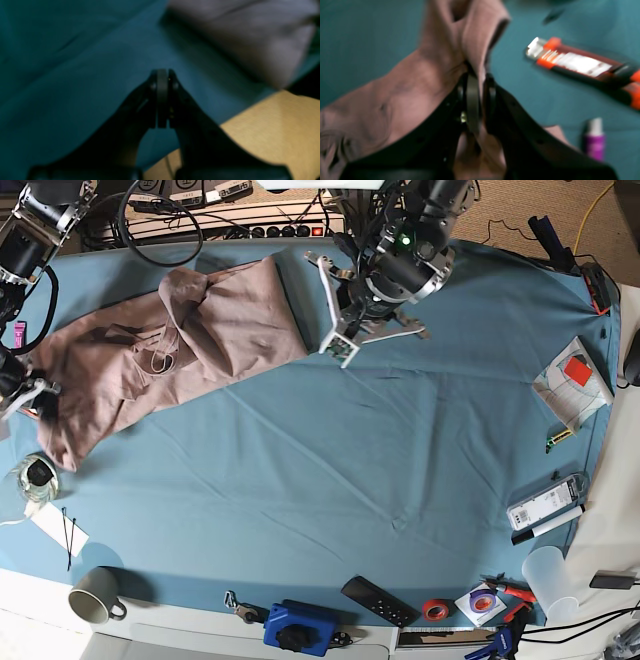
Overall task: Fold the T-shirt properly
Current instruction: 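Lift the left gripper away and grasp the bundle with the right gripper, then fold the bundle over with the right gripper toward the left gripper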
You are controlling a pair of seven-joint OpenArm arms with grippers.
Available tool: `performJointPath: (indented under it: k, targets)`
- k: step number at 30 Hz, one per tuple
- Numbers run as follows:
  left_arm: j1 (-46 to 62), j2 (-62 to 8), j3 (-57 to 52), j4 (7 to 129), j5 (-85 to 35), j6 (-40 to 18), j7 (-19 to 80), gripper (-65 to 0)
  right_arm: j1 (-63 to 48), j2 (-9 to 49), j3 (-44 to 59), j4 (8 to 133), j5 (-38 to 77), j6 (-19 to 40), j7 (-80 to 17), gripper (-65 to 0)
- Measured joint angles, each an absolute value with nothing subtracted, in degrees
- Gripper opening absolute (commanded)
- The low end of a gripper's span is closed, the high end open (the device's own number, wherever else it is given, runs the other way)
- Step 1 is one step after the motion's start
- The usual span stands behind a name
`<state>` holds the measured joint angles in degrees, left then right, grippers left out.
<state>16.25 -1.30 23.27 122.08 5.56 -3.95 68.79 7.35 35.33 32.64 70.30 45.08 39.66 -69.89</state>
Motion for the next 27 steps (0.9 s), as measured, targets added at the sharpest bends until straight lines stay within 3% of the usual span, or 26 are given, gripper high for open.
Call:
performJointPath:
  k: [5, 13, 22, 27]
  targets:
    - [18.3, -3.7, 23.2, 126.5, 7.4, -1.8, 69.0, -65.0, 2.8, 32.4, 32.6, 81.8, 55.1, 39.7, -75.7, -65.0]
    - [23.3, -6.0, 20.5, 132.9, 11.3, 0.1, 68.3, -65.0, -7.0, 26.8, 32.7, 97.1, 61.0, 39.9, -81.3, -65.0]
    - [26.3, -7.9, 11.2, 134.0, 9.9, 1.5, 67.3, -65.0, -13.1, 21.5, 32.7, 113.3, 68.4, 39.9, -81.3, -65.0]
    - [27.0, -8.1, 6.6, 134.0, 6.1, 1.5, 67.3, -65.0, -16.3, 19.6, 32.6, 116.4, 71.0, 39.9, -81.3, -65.0]
